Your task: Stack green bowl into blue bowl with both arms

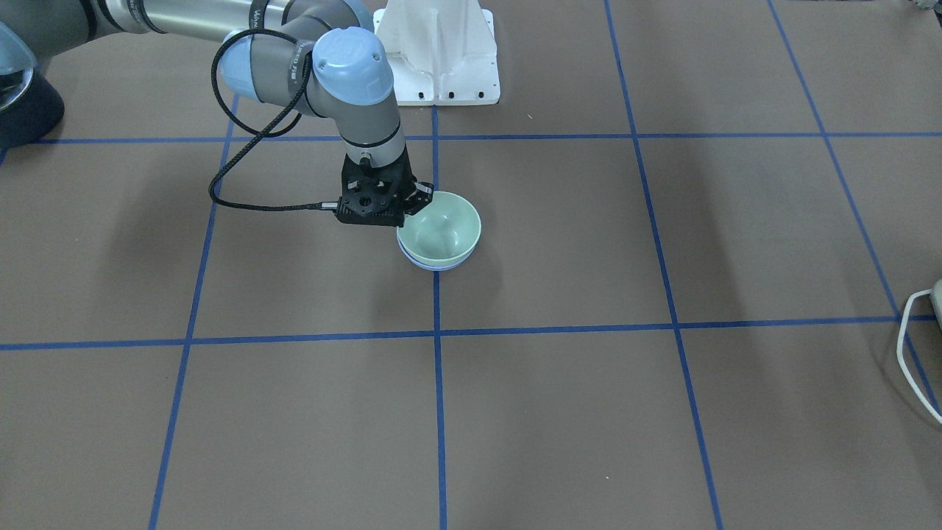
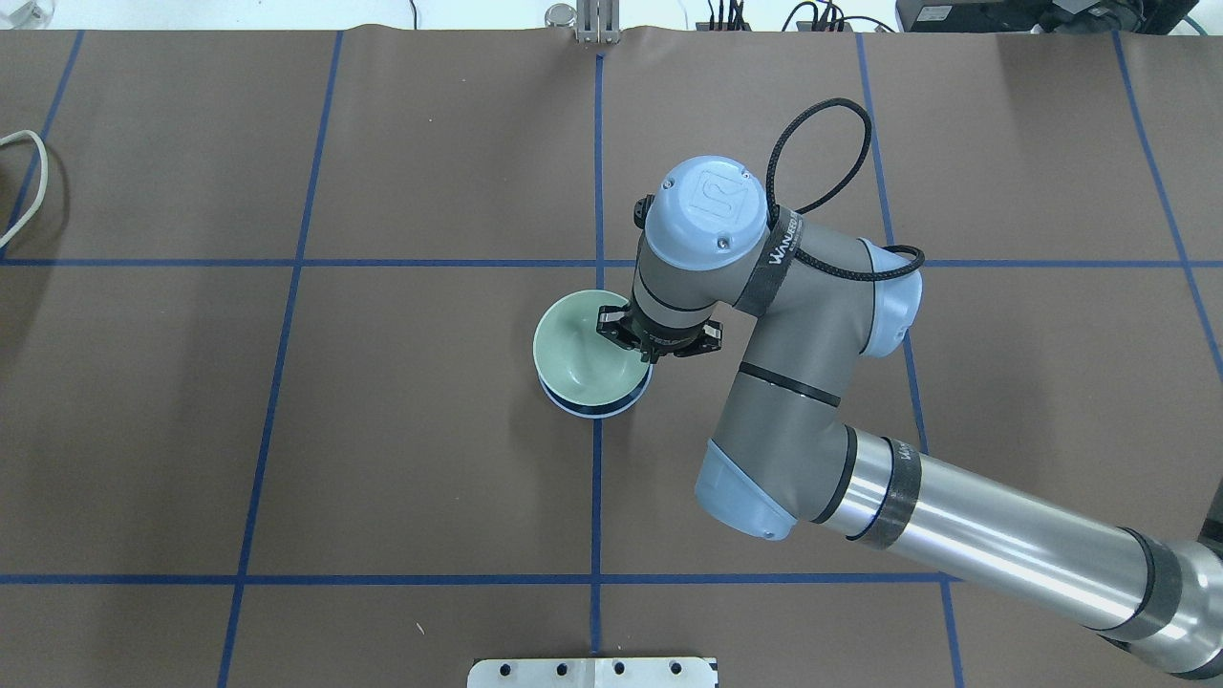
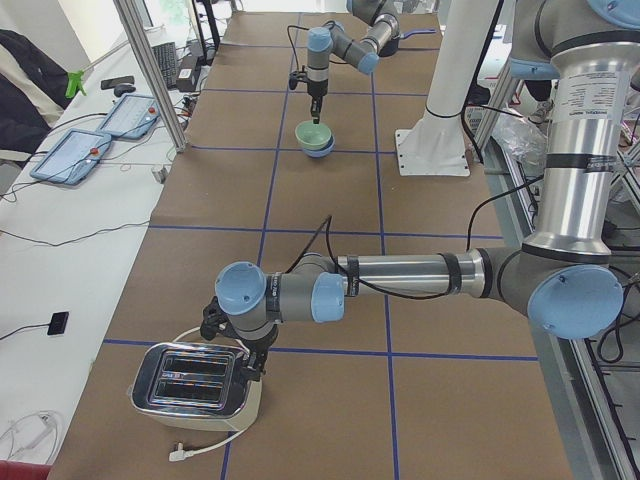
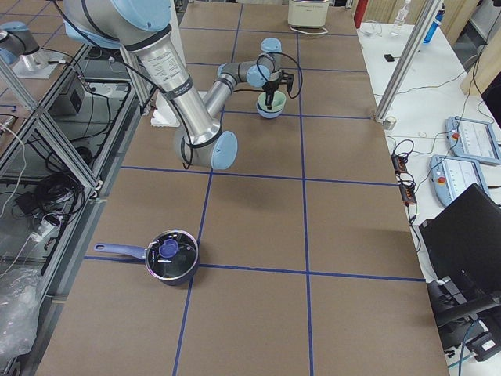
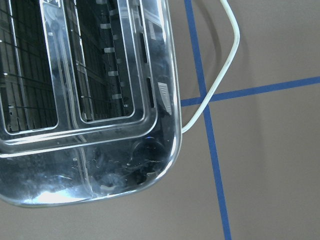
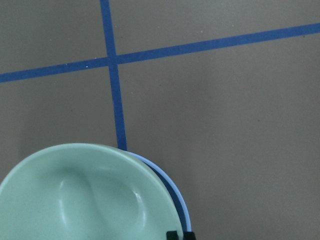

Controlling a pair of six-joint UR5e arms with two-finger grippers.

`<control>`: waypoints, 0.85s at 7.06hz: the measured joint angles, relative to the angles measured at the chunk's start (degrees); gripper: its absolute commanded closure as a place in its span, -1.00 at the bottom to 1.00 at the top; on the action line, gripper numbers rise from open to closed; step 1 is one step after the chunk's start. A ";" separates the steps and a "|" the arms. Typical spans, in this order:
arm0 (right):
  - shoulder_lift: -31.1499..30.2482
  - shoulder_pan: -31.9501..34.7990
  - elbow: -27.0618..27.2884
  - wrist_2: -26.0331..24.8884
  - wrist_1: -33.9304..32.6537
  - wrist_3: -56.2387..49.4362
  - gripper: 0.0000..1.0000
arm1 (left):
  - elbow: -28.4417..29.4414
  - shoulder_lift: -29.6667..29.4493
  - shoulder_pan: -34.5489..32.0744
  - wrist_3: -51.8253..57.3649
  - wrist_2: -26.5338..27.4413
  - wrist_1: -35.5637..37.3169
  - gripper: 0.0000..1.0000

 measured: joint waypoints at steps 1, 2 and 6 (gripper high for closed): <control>-0.18 -0.27 -0.14 -0.02 0.10 -0.04 1.00 | 0.01 0.00 0.01 0.00 0.00 -0.01 -0.96; -0.23 -0.44 -0.34 -0.03 0.18 -0.06 1.00 | 0.04 0.00 0.02 0.00 -0.01 0.01 -0.96; -0.65 -0.90 -1.36 -0.17 3.45 0.03 0.75 | 0.08 0.01 0.00 0.06 0.02 0.01 -0.96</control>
